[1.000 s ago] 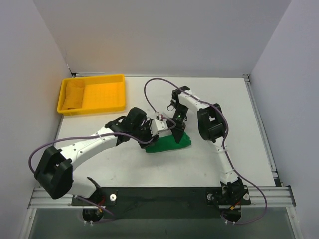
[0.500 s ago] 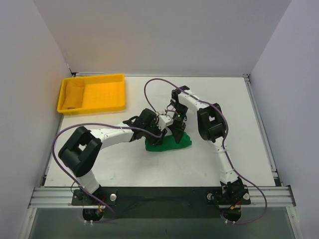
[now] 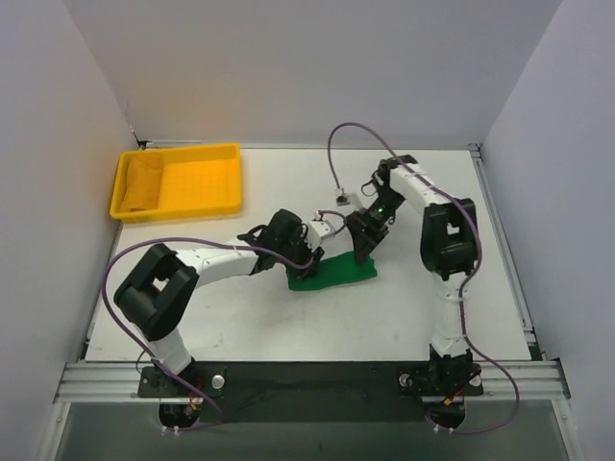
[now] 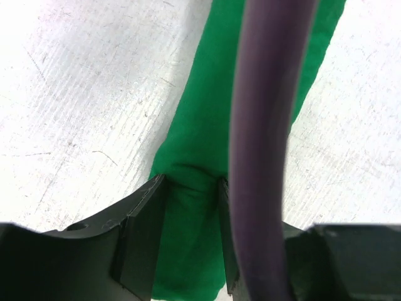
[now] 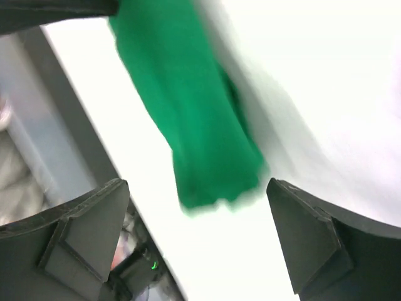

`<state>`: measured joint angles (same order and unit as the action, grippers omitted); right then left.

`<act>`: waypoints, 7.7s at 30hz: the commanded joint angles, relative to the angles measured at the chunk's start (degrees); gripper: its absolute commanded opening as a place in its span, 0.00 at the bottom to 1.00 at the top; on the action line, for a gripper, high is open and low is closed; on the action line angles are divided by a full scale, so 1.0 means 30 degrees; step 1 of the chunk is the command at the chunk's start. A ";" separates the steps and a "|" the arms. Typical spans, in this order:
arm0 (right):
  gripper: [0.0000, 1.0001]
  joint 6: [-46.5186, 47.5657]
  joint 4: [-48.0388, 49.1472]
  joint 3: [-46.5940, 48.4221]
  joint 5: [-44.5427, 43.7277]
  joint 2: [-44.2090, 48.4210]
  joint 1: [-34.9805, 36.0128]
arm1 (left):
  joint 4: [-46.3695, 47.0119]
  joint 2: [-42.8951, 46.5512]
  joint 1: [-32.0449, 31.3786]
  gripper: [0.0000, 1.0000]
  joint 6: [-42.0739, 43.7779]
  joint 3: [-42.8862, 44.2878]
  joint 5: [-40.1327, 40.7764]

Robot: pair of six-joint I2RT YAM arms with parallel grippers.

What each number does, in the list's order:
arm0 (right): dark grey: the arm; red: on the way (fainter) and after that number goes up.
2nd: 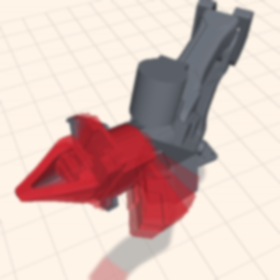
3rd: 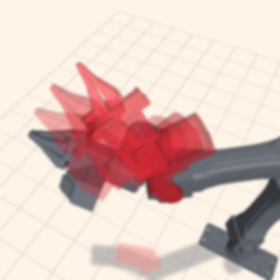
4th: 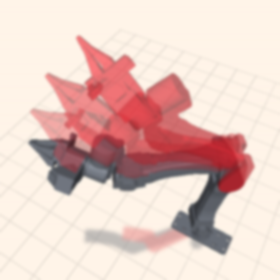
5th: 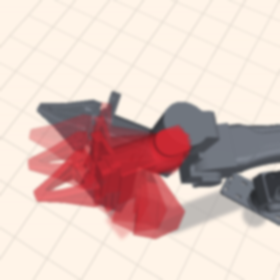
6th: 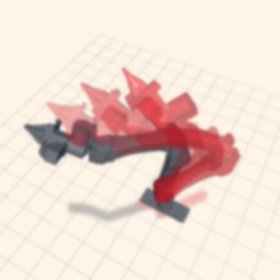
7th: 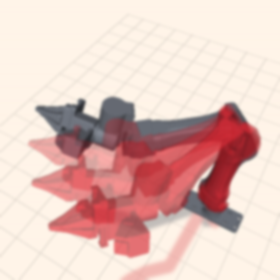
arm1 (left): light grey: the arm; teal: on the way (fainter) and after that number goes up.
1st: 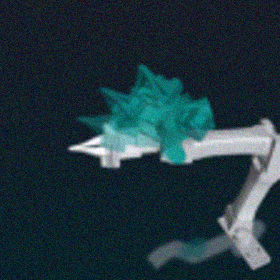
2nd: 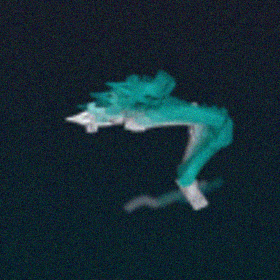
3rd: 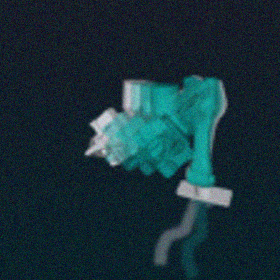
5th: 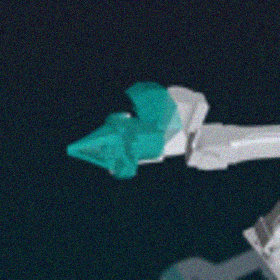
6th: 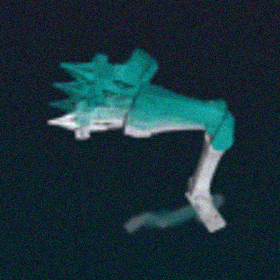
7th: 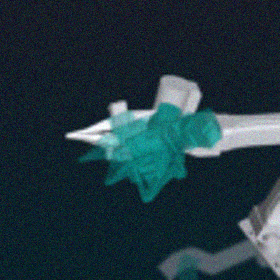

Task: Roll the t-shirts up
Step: Roll the T-shirt to the center of the board, then pick up the T-shirt from the center of the board, then place the T-shirt at the center of the board, then roll the T-shirt to the center of the board.

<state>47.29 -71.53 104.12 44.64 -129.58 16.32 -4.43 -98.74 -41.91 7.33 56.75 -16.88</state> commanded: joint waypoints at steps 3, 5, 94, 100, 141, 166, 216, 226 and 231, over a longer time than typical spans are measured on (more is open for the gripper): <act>1.00 -0.5853 1.1023 -0.6246 -0.1719 0.9901 -0.3475 | -0.0283 -0.0075 -0.0120 0.41 0.0808 -0.0606 0.0032; 1.00 -0.6473 1.4737 -0.9060 -0.2601 1.2715 -0.3360 | -0.0253 -0.0075 -0.0150 0.41 0.0896 -0.0636 0.0091; 0.00 -2.0245 2.5952 -1.6864 -0.2225 0.8300 0.0860 | -0.0928 -0.7954 0.2603 0.93 -1.0354 0.0917 -0.8757; 0.00 -2.0391 2.5952 -1.6775 -0.2166 0.8300 0.0860 | -0.0576 -0.8775 0.2574 0.50 -1.1057 0.1473 -0.8405; 0.49 -1.7139 1.5844 -1.1765 -0.2052 1.3691 -0.4797 | -0.9013 -0.1276 0.8406 0.00 -0.3089 0.8008 -0.6151; 0.42 -2.3205 2.1470 -1.5048 -0.3307 1.2813 -0.0634 | -1.4516 0.0304 0.7320 0.00 0.1099 0.9735 0.3338; 0.51 -0.4180 1.7397 -2.1517 0.0682 2.6277 0.2844 | -0.5999 -0.4968 0.1517 0.34 -0.4997 0.2470 -0.9774; 0.60 1.0863 2.0206 -2.5417 0.1230 2.6117 0.6923 | -1.1468 -0.8831 0.2368 0.63 -0.0603 0.5309 -1.3060; 0.60 1.3413 2.3568 -2.6237 0.1583 2.3542 0.7422 | -1.1123 -0.8894 0.2749 0.63 -0.0364 0.5135 -1.3210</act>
<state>74.30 -10.59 26.63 45.56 -54.78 37.67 -38.06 -122.78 -34.30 -0.78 73.14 -62.33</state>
